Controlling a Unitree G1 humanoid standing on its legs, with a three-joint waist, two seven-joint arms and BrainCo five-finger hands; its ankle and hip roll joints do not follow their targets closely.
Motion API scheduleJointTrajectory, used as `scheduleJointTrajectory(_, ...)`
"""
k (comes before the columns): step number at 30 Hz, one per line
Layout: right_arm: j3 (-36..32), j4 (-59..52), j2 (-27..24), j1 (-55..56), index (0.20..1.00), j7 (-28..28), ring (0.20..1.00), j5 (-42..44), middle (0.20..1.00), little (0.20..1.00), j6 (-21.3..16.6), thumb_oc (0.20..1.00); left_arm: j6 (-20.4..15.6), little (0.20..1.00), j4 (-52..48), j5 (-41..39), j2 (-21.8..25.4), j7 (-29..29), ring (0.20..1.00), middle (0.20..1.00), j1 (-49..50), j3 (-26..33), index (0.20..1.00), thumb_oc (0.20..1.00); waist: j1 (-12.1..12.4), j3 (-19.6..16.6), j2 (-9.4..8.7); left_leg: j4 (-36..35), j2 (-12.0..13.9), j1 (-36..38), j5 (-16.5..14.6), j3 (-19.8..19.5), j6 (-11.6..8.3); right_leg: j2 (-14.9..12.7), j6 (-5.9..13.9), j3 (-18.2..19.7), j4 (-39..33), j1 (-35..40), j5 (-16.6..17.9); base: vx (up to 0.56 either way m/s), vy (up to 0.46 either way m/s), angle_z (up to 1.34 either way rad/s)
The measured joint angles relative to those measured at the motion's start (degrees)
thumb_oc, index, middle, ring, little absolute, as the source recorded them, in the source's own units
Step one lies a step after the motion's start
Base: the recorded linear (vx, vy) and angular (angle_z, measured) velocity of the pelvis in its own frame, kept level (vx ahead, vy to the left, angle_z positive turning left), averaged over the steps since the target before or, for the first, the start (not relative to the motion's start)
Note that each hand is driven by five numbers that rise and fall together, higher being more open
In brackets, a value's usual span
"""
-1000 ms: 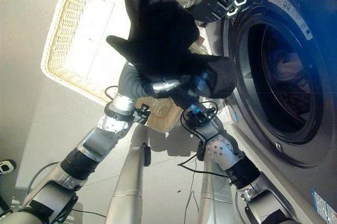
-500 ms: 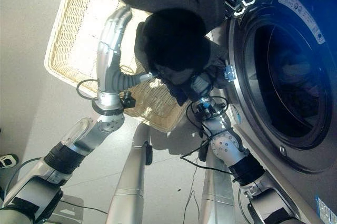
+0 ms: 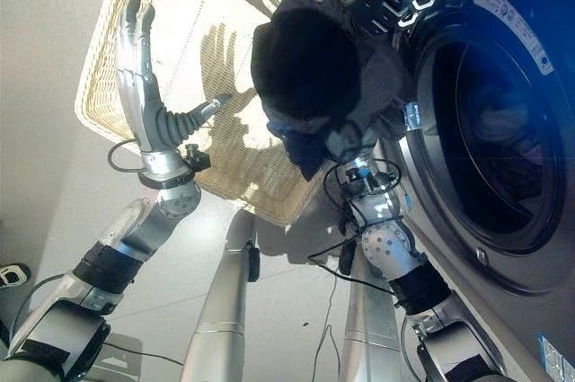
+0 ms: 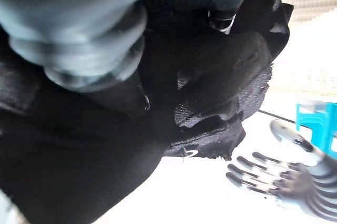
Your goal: Put the clothes into the washing machine.
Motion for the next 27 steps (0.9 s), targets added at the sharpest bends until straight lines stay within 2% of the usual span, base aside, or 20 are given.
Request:
scheduleJointTrajectory(5, -0.7, 1.3, 0.0, 0.2, 0.200, 0.0, 0.200, 2.2, 0.200, 0.200, 0.0, 0.200, -1.3, 1.000, 4.5, -4.9, -0.2, 0.0, 1.000, 1.000, -0.3, 0.0, 1.000, 1.000, -0.3, 0.0, 0.00, 0.2, 0.0, 0.0, 0.0, 0.0, 0.00, 0.0, -0.14, 0.0, 0.0, 0.1, 0.1, 0.00, 0.014, 0.00)
scheduleJointTrajectory(10, -2.7, 8.9, 0.2, -0.4, 0.200, -1.1, 0.200, 8.3, 0.200, 0.200, 0.0, 0.200, -3.0, 1.000, 12.4, -9.1, -1.4, -0.1, 1.000, 1.000, -0.8, -0.2, 1.000, 1.000, -0.5, 0.0, -0.02, 0.4, 0.0, 0.0, 0.0, 0.0, 0.00, 0.0, -0.18, 0.0, 0.0, 0.2, 0.2, -0.01, 0.042, 0.00)
scheduleJointTrajectory(13, -4.1, 17.8, 0.0, -1.7, 0.200, -2.6, 0.200, 14.2, 0.200, 0.200, -0.1, 0.200, -3.2, 1.000, 18.8, -12.3, -1.3, -0.1, 1.000, 1.000, -1.8, -0.4, 1.000, 1.000, -1.7, 0.0, -0.05, 0.4, 0.0, 0.0, 0.0, 0.1, 0.05, 0.1, -0.05, 0.1, -0.4, 0.2, 0.5, -0.01, 0.055, -0.03)
scheduleJointTrajectory(17, -6.7, 33.3, -1.0, -4.7, 0.200, -3.8, 0.200, 22.3, 0.200, 0.200, -0.1, 0.200, -3.9, 1.000, 28.2, -16.5, -1.2, -0.1, 1.000, 1.000, -5.6, -3.7, 1.000, 1.000, -2.6, 0.0, -0.07, 0.2, 0.4, 0.0, 0.1, 0.7, 0.18, 0.5, 0.28, 0.3, -1.7, 0.4, 1.2, 0.00, 0.052, -0.09)
scheduleJointTrajectory(19, -8.3, 42.0, -1.7, -7.7, 0.200, -7.5, 0.200, 24.8, 0.200, 0.200, -0.4, 0.200, -4.2, 1.000, 32.4, -18.5, -1.1, -0.1, 1.000, 1.000, -7.7, -5.2, 1.000, 1.000, -3.0, 0.0, -0.07, -0.3, 0.9, 0.0, 0.2, 1.4, 0.32, 1.0, 0.37, 0.6, -3.1, 0.5, 2.1, 0.01, 0.027, -0.16)
scheduleJointTrajectory(22, -10.7, 54.2, -6.8, -13.4, 0.200, -14.6, 0.200, 25.9, 0.200, 0.200, -0.8, 0.200, -6.0, 1.000, 35.8, -19.2, -0.3, -0.1, 1.000, 1.000, -10.4, -7.3, 1.000, 1.000, -3.1, 0.0, -0.08, -0.3, 1.1, 0.0, 0.4, 1.9, 0.51, 1.3, 0.31, 1.1, -3.6, 0.4, 2.8, 0.02, -0.018, -0.10)
scheduleJointTrajectory(24, -13.3, 59.4, -11.6, -17.6, 0.200, -20.3, 0.200, 25.9, 0.200, 0.200, -3.8, 0.200, -7.4, 1.000, 36.1, -19.2, 0.2, -0.1, 1.000, 1.000, -11.3, -8.1, 1.000, 1.000, -2.9, 0.0, -0.12, -0.2, 1.2, 0.0, 0.4, 1.8, 0.53, 1.4, 0.13, 1.1, -3.6, 0.4, 2.9, 0.01, -0.071, -0.02)
scheduleJointTrajectory(25, -14.2, 60.2, -14.3, -19.7, 0.200, -23.5, 0.200, 25.8, 0.200, 0.200, -6.5, 0.200, -8.2, 1.000, 35.9, -19.1, 1.0, -0.1, 1.000, 1.000, -11.5, -8.7, 1.000, 1.000, -2.8, 0.1, -0.15, -0.2, 1.3, 0.0, 0.4, 1.7, 0.52, 1.6, 0.05, 1.0, -3.7, 0.5, 3.0, 0.00, -0.079, -0.05)
scheduleJointTrajectory(26, -15.5, 59.6, -14.4, -21.5, 0.200, -26.1, 0.200, 25.9, 0.200, 0.200, -12.9, 0.200, -8.8, 1.000, 35.5, -19.1, 2.2, -0.1, 1.000, 1.000, -11.3, -9.3, 1.000, 1.000, -2.7, 0.1, -0.14, -0.1, 1.5, -0.2, 0.4, 1.8, 0.50, 1.8, 0.11, 1.0, -4.1, 0.5, 3.2, -0.01, -0.075, -0.09)
scheduleJointTrajectory(27, -15.5, 58.3, -14.4, -21.4, 0.200, -29.4, 0.200, 24.7, 0.200, 0.200, -16.7, 0.200, -9.2, 1.000, 35.2, -19.1, 3.2, 0.0, 1.000, 1.000, -10.9, -9.3, 1.000, 1.000, -2.6, 0.1, -0.15, -0.1, 1.8, -0.3, 0.4, 1.7, 0.48, 2.1, 0.29, 0.9, -4.7, 0.6, 3.4, -0.01, -0.063, -0.10)
